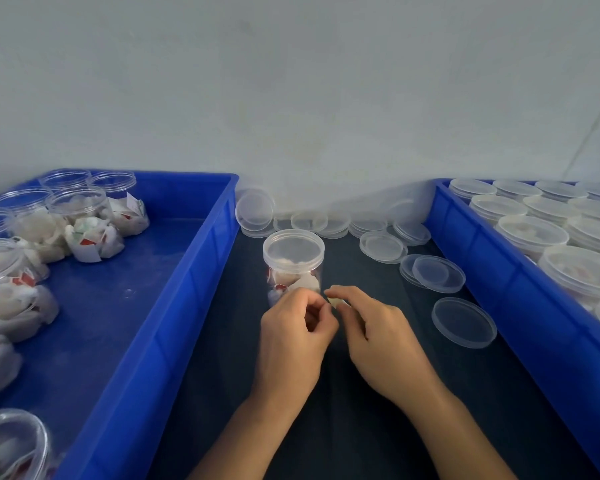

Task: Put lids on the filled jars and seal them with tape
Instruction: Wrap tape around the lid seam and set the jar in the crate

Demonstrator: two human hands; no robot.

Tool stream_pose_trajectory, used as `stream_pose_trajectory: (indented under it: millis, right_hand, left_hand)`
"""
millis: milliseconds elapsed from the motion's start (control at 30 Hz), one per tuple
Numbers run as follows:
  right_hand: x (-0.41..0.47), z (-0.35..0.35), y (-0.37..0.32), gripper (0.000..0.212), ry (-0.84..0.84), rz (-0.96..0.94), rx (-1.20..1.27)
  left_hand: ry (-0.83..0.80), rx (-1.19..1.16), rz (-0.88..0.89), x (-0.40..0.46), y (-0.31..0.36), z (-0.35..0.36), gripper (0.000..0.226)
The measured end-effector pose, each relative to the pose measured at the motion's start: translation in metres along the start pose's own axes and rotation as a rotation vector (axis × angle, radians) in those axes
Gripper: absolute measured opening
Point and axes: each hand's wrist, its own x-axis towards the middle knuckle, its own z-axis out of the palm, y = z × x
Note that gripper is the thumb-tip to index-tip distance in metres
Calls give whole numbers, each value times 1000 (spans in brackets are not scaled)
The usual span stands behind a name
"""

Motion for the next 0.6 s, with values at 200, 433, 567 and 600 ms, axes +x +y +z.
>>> stream_pose_trajectory:
  millis: [200, 433, 567, 600]
  right_hand:
    - [1, -1, 1, 28, 51, -37, -31]
    - [-1, -8, -4, 23, 57, -74, -98]
    - [-1, -11, -9, 20, 70, -129, -153]
    - [-1, -11, -10, 19, 58, -131, -175]
  left_hand:
    - [0, -76, -72, -3, 1, 2, 13]
    - [-69, -150, -120, -2, 2, -1, 15]
    - [-58, -76, 5, -1, 0, -3, 15]
    - [-53, -47, 32, 0, -1, -4, 10]
